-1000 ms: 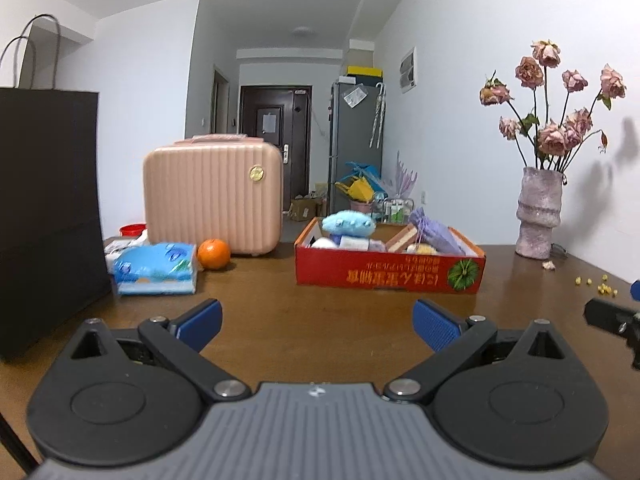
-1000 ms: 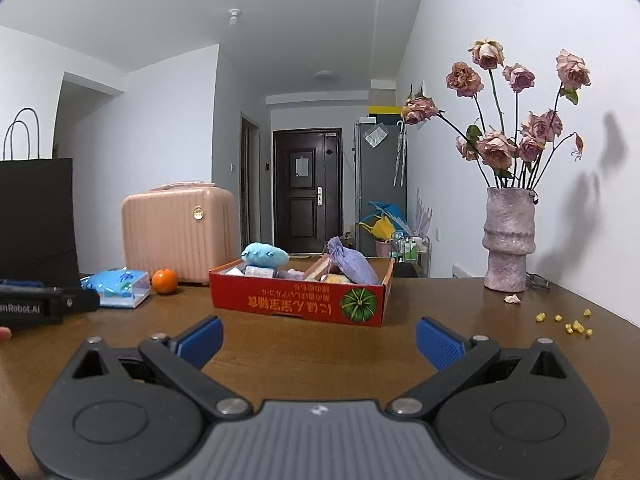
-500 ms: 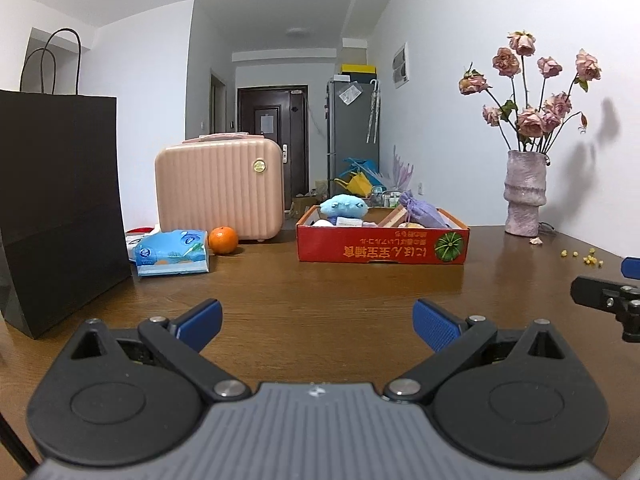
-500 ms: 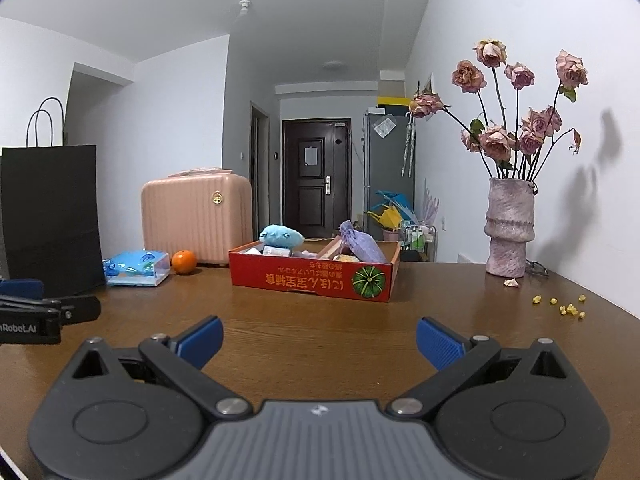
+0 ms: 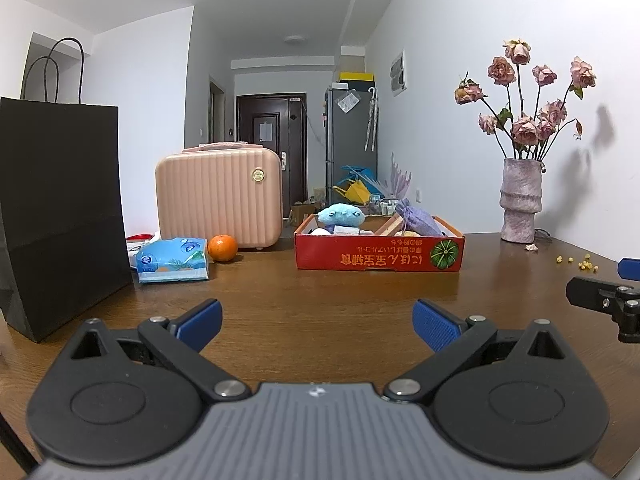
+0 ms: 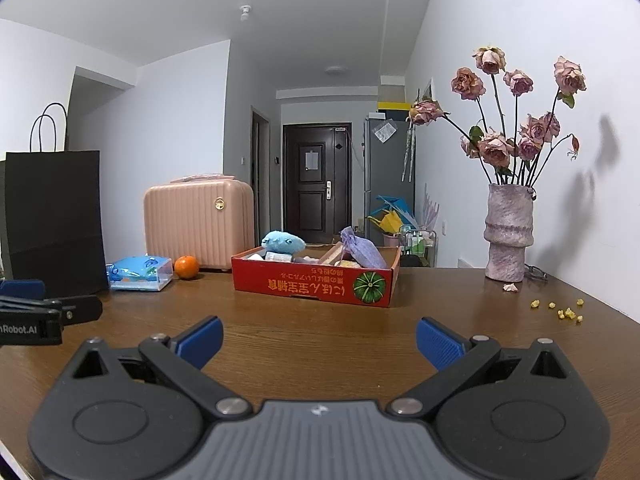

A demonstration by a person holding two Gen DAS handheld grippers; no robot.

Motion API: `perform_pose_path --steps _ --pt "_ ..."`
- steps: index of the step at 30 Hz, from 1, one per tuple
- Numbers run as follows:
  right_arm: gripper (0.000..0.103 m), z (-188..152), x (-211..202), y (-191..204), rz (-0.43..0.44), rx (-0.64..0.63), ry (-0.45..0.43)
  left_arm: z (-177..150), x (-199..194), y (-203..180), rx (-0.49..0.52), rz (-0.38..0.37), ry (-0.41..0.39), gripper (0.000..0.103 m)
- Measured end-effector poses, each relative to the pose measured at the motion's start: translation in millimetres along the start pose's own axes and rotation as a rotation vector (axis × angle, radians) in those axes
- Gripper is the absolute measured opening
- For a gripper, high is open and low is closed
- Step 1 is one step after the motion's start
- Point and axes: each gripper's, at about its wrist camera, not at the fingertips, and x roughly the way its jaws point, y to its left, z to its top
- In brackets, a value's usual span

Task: Organize soft objects

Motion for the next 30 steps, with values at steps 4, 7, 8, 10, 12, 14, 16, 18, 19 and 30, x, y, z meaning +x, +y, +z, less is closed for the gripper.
perform_pose_path --steps 4,7,8,10,12,14,16,18,19,30 --pt "0.103 -0.1 0.3 0.0 0.000 0.001 0.004 -0.3 -0.6 -0.5 0.001 0.000 -0.001 0.103" --pt "0.103 -0.1 0.1 1.0 0.004 0.002 0.006 -0.3 -0.9 0.0 0.001 0.000 -0.003 0.103" --pt "0.103 -0.1 0.0 1.3 0.004 0.001 0.006 -0.4 -1.1 0.0 0.001 0.000 -0.004 0.103" --pt "0.103 -0.2 0.1 1.1 0.004 0.002 0.005 -0.4 -1.5 0.0 0.001 0.000 -0.004 0.103" --pt "0.103 -0.3 0.3 1.1 0.003 0.002 0.006 -0.4 -1.5 -0.1 0.001 0.000 -0.004 0.103" --pt "0.103 -0.3 0.3 1.1 0.004 0.002 0.005 -0.5 -1.6 -0.1 0.002 0.000 -0.004 0.103" --pt "0.103 -0.3 0.4 1.0 0.003 0.002 0.006 -0.5 -1.5 -0.1 0.002 0.000 -0.004 0.103" --pt "0.103 -0.3 0.4 1.0 0.003 0.002 0.006 -0.5 -1.6 -0.2 0.002 0.000 -0.004 0.103" --pt "0.103 -0.4 0.2 1.3 0.003 0.002 0.006 -0.6 -1.8 -0.3 0.002 0.000 -0.004 0.103" --pt "0.103 -2.0 0.7 3.0 0.008 0.002 0.014 -1.5 -2.8 -0.9 0.005 0.002 -0.005 0.103"
